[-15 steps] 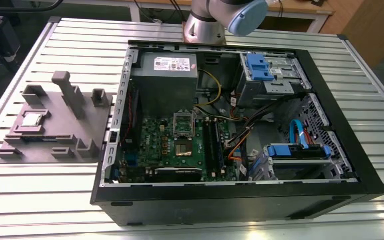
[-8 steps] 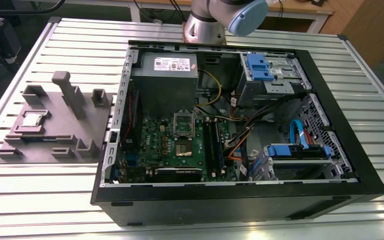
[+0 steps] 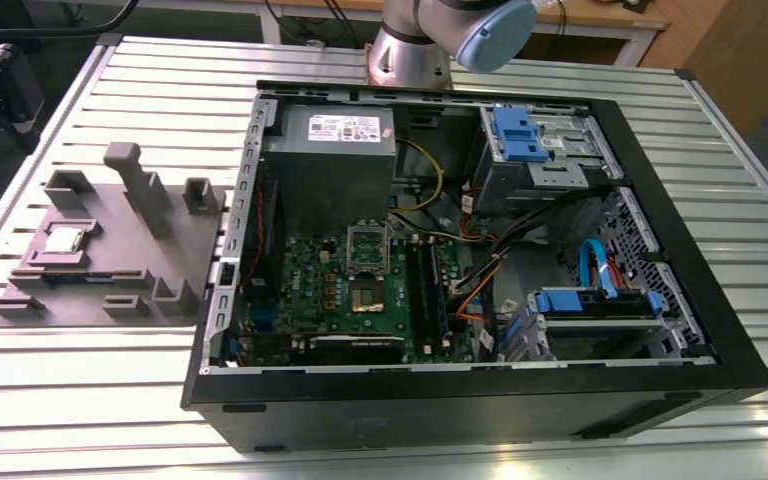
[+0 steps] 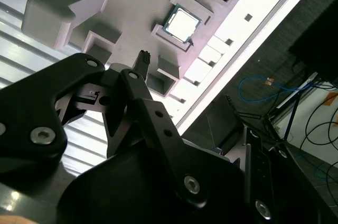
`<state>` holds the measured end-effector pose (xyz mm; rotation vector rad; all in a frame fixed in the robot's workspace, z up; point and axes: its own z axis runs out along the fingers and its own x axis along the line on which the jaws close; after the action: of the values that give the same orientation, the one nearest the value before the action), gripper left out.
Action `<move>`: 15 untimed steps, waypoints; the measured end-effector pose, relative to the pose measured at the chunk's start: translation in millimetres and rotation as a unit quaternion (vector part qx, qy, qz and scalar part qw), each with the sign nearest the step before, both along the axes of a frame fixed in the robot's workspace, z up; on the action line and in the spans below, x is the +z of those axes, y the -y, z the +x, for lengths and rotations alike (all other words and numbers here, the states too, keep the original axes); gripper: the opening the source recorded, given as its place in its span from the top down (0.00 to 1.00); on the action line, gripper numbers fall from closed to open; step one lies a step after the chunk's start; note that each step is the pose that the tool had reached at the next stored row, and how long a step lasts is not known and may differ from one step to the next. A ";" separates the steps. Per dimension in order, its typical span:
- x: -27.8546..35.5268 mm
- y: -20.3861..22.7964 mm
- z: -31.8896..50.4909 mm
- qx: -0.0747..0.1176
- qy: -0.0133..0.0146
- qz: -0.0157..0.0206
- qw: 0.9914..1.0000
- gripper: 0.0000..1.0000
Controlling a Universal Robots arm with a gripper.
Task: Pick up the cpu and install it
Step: 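Pick up the cpu and move it towards the insertion slot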
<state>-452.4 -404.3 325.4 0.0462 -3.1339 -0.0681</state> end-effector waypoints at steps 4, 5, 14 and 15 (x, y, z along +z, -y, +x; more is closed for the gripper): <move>-3.2 0.9 0.0 0.000 0.000 0.000 1.000 0.29; -3.5 0.9 0.0 0.000 0.000 0.000 1.000 0.29; -6.5 1.0 0.0 0.000 0.000 0.000 1.000 0.29; -7.2 1.1 0.0 0.000 0.000 0.000 1.000 0.29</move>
<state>-452.4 -405.4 318.2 0.0462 -3.1339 -0.0681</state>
